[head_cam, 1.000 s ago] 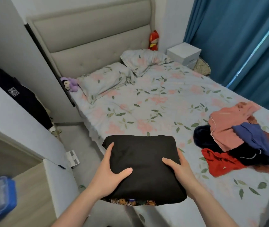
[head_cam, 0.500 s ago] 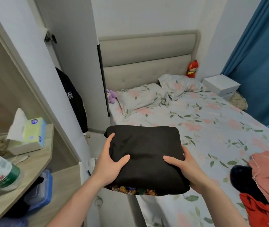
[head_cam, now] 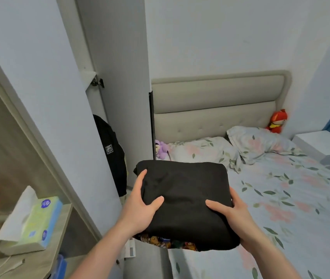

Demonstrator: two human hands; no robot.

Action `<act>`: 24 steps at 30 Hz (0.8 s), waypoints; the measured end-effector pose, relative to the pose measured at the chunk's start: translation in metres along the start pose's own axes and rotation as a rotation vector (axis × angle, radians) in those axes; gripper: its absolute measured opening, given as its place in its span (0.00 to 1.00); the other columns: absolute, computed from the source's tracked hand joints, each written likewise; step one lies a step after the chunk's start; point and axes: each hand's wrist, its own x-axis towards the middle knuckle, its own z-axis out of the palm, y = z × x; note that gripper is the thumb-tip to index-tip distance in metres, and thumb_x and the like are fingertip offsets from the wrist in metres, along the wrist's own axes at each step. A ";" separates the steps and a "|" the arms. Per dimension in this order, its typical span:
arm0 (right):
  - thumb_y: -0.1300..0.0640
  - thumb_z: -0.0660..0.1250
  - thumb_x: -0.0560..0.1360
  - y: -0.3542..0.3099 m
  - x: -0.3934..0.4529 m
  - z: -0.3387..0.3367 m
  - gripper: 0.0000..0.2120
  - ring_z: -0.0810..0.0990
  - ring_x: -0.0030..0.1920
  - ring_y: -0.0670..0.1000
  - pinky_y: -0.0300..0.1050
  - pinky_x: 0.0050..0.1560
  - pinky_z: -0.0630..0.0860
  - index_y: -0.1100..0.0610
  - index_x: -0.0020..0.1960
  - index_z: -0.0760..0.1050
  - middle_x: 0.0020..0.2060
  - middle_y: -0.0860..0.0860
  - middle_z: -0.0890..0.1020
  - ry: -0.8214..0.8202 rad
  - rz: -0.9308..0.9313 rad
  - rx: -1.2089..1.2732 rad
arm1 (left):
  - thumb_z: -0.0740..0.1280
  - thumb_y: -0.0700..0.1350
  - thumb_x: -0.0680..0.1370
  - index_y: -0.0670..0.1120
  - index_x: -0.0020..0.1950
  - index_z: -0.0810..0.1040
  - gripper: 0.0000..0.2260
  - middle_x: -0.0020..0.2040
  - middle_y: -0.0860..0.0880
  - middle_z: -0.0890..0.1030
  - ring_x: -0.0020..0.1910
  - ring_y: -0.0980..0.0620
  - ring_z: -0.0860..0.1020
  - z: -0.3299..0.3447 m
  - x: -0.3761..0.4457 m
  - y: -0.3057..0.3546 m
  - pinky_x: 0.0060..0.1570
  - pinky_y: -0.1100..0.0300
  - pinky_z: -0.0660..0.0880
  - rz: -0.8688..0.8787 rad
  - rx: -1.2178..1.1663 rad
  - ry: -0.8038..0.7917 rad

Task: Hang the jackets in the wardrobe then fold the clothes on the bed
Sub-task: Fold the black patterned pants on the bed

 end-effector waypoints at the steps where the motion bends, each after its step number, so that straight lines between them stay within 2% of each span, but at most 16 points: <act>1: 0.54 0.81 0.69 -0.007 0.016 0.004 0.32 0.87 0.50 0.46 0.44 0.46 0.82 0.41 0.69 0.73 0.57 0.44 0.84 -0.013 -0.010 0.005 | 0.75 0.54 0.76 0.66 0.80 0.53 0.40 0.74 0.62 0.68 0.70 0.57 0.71 -0.004 0.013 0.004 0.72 0.55 0.70 -0.003 0.008 0.022; 6: 0.56 0.79 0.70 -0.044 0.090 0.033 0.28 0.87 0.50 0.50 0.50 0.50 0.83 0.44 0.67 0.75 0.54 0.45 0.86 -0.071 -0.052 0.006 | 0.75 0.55 0.73 0.66 0.80 0.55 0.41 0.74 0.60 0.71 0.70 0.55 0.73 -0.031 0.086 0.030 0.72 0.51 0.71 -0.018 0.056 0.149; 9: 0.55 0.80 0.70 -0.068 0.135 0.053 0.29 0.87 0.52 0.51 0.54 0.54 0.83 0.42 0.67 0.74 0.55 0.45 0.85 -0.074 -0.070 -0.009 | 0.70 0.59 0.70 0.69 0.78 0.55 0.40 0.72 0.59 0.72 0.68 0.55 0.73 -0.048 0.133 0.045 0.70 0.52 0.71 -0.039 0.086 0.209; 11: 0.55 0.80 0.70 -0.082 0.165 0.067 0.29 0.87 0.51 0.50 0.54 0.54 0.83 0.43 0.67 0.74 0.55 0.45 0.85 -0.087 -0.085 -0.016 | 0.67 0.59 0.72 0.68 0.79 0.54 0.37 0.73 0.56 0.71 0.68 0.53 0.73 -0.059 0.167 0.054 0.68 0.53 0.71 -0.056 0.132 0.239; 14: 0.58 0.78 0.71 -0.104 0.209 0.092 0.26 0.87 0.47 0.49 0.49 0.47 0.82 0.47 0.66 0.74 0.54 0.47 0.86 -0.125 -0.094 -0.011 | 0.62 0.55 0.79 0.65 0.80 0.53 0.32 0.74 0.51 0.70 0.69 0.49 0.72 -0.079 0.220 0.066 0.64 0.54 0.70 -0.086 0.182 0.283; 16: 0.57 0.79 0.71 -0.117 0.239 0.111 0.26 0.87 0.49 0.51 0.50 0.49 0.82 0.49 0.65 0.74 0.54 0.48 0.86 -0.141 -0.091 -0.006 | 0.61 0.56 0.79 0.64 0.80 0.53 0.30 0.74 0.50 0.71 0.69 0.47 0.72 -0.094 0.256 0.076 0.68 0.50 0.70 -0.085 0.204 0.321; 20: 0.54 0.81 0.67 -0.145 0.298 0.154 0.31 0.86 0.55 0.52 0.54 0.58 0.81 0.49 0.66 0.73 0.56 0.48 0.86 -0.163 -0.103 0.006 | 0.59 0.58 0.79 0.65 0.78 0.55 0.28 0.70 0.49 0.74 0.64 0.46 0.75 -0.132 0.333 0.094 0.66 0.44 0.73 -0.063 0.282 0.400; 24: 0.53 0.82 0.67 -0.177 0.353 0.201 0.32 0.85 0.56 0.52 0.56 0.61 0.81 0.50 0.67 0.72 0.57 0.48 0.85 -0.186 -0.154 0.012 | 0.59 0.58 0.80 0.63 0.78 0.57 0.26 0.71 0.49 0.73 0.66 0.45 0.74 -0.174 0.398 0.107 0.66 0.46 0.71 -0.057 0.294 0.458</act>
